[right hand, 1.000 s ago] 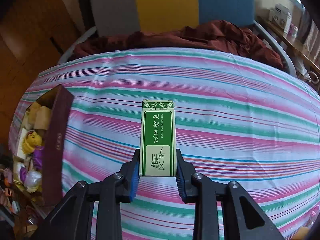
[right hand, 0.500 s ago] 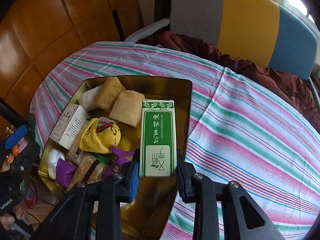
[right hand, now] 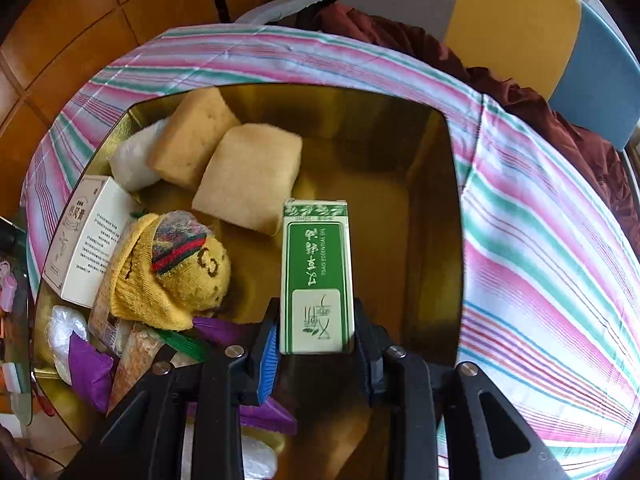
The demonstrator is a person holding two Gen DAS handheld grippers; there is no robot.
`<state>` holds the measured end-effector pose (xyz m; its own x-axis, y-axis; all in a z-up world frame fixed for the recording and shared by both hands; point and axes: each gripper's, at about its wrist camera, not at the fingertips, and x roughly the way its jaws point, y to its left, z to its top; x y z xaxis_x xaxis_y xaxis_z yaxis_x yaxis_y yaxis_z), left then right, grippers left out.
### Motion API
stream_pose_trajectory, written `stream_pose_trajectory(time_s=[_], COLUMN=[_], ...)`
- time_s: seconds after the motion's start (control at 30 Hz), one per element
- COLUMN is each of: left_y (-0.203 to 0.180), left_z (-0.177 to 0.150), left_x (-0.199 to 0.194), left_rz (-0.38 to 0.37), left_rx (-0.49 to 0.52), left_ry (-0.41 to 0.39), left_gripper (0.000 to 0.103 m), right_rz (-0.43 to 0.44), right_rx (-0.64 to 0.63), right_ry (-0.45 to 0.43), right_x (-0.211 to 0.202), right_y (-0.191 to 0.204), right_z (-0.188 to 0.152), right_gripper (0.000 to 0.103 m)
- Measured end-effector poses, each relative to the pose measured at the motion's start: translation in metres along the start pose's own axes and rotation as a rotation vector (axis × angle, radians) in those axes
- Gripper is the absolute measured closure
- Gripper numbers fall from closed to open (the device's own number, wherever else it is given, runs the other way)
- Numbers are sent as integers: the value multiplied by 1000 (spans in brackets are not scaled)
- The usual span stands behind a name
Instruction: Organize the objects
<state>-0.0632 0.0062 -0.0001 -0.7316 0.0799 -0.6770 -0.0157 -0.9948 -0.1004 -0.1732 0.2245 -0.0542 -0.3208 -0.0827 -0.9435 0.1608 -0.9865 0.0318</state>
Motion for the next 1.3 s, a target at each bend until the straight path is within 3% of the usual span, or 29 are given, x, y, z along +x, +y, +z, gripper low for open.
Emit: stream_pose_trajectory(time_s=[0.17, 0.4, 0.87, 1.3], left_y=[4, 0, -32, -47], left_z=[-2, -6, -22, -36], left_x=[-1, -7, -38, -48], left_rz=[4, -3, -26, 4], left_rx=[-12, -7, 64, 83], left_ry=[3, -7, -49, -54], left_gripper=[10, 1, 0, 0], right_rz=[55, 67, -17, -82], right_rx=[38, 69, 87, 138], right_ry=[-25, -119, -313, -384], right_x=[-7, -40, -92, -110], right_y=[-3, -5, 6, -2], right_z=[-4, -19, -80, -113], right_gripper=[55, 54, 54, 54])
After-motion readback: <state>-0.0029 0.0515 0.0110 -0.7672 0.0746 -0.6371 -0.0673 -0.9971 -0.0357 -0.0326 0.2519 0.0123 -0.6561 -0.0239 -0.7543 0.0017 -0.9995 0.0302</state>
